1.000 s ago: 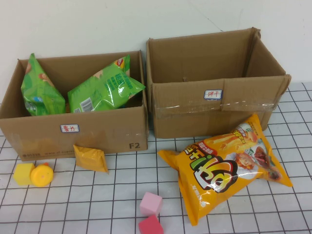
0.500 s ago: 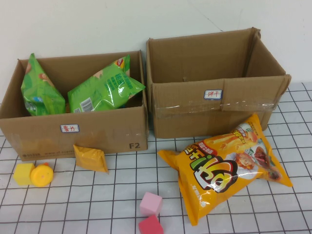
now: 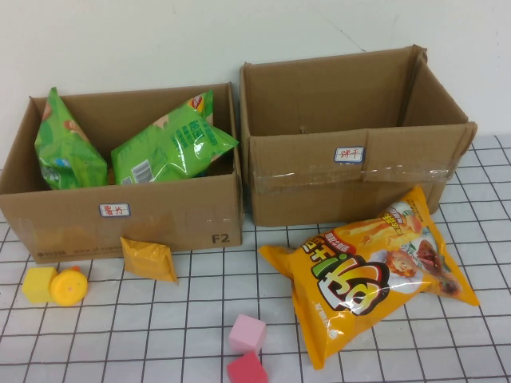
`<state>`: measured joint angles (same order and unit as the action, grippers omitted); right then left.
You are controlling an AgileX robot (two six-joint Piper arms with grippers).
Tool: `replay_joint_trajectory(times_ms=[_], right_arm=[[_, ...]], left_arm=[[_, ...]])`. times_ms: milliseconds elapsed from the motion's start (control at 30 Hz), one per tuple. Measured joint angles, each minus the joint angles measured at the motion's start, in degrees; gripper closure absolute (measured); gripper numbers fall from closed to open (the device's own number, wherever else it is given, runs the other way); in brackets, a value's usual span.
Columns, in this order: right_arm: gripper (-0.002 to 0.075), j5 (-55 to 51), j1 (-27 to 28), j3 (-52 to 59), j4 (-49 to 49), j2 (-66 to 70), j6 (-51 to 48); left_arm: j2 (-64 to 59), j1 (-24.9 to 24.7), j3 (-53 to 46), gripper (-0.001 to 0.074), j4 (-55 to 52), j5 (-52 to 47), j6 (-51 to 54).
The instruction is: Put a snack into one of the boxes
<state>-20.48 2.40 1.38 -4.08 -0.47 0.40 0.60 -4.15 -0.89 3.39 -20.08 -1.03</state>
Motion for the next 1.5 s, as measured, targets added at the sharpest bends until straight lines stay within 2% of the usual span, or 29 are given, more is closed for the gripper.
replay_joint_trajectory(times_ms=[400,567,667,900,1133,1367,1500], right_arm=[[0.0726,0.0,0.0,0.0,0.0,0.0,0.0],[0.0726,0.6,0.0,0.0,0.0,0.0,0.0],[0.0726,5.5,0.0,0.3,0.0,0.0,0.0],[0.0726,31.9,0.0,0.3,-1.0,0.0,-0.4],[0.0726,50.4,0.0,0.3,-0.2,-0.1,-0.1],[0.0726,53.5,0.0,0.3,1.6,-0.3,-0.4],[0.0726,46.6,0.0,-4.2,0.8,-0.3,-0.4]], left_arm=[[0.0,0.0,0.0,0.0736,0.0,0.4,0.0],[0.0,0.0,-0.6,0.0736,0.0,5.6,0.0],[0.0,0.0,-0.6,0.0736,0.0,12.6,0.0],[0.0,0.0,-0.6,0.0736,-0.1,32.9,0.0],[0.0,0.0,-0.6,0.0736,-0.1,38.7,0.0],[0.0,0.0,-0.6,0.0736,-0.5,41.4,-0.2],[0.0,0.0,0.1,0.0736,-2.3,41.8,-0.2]])
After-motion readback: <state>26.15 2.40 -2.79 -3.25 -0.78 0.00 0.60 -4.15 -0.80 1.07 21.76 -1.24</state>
